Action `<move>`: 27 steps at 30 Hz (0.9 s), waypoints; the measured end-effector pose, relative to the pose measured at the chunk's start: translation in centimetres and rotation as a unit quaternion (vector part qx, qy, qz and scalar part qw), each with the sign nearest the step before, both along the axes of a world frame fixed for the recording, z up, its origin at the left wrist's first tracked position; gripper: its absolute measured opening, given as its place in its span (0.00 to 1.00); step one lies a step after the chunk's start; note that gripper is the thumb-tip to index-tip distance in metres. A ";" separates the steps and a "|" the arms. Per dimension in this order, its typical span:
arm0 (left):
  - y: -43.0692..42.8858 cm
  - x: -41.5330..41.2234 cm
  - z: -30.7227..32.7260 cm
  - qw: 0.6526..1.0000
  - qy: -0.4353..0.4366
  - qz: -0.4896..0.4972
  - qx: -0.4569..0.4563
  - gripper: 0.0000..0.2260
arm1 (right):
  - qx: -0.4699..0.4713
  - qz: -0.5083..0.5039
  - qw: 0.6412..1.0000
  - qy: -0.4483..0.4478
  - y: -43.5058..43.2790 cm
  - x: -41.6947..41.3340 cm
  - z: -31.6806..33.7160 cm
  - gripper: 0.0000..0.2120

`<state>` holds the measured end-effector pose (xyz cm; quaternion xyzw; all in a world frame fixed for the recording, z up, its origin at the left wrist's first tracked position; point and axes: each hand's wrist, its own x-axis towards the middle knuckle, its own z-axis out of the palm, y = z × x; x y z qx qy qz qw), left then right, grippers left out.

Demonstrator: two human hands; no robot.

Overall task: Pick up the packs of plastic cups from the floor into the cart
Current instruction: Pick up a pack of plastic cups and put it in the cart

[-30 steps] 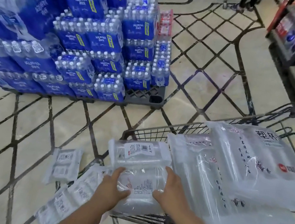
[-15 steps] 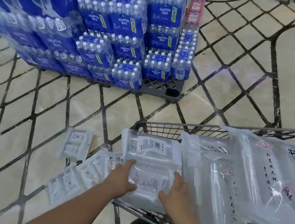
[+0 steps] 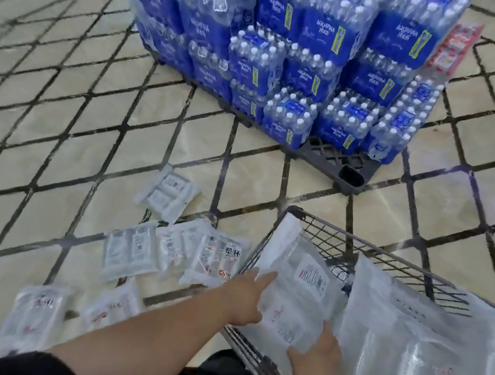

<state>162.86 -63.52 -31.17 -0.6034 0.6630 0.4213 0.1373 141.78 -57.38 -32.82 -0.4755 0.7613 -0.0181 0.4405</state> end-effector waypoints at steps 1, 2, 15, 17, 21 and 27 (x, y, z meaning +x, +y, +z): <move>0.3 0.5 0.3 1.000 0.007 0.001 -0.005 0.43 | -0.002 0.000 1.000 -0.004 -0.5 0.5 0.3 0.49; 0.5 1.2 0.7 1.000 0.010 0.003 -0.016 0.42 | -0.010 0.007 1.000 -0.008 -1.0 1.1 0.6 0.49; 9.6 19.5 4.1 0.962 -0.063 0.247 -0.099 0.37 | -0.145 0.269 0.952 0.030 -4.7 15.5 5.8 0.44; 14.2 23.3 3.7 0.945 -0.071 0.305 -0.092 0.38 | -0.154 0.307 0.937 0.058 -3.6 18.9 6.5 0.44; 25.6 30.7 2.2 0.914 -0.092 0.390 -0.064 0.38 | -0.174 0.374 0.907 0.086 0.3 26.7 6.5 0.47; 44.2 40.7 0.8 0.843 -0.104 0.527 -0.021 0.36 | -0.151 0.482 0.861 0.058 11.7 40.3 5.9 0.44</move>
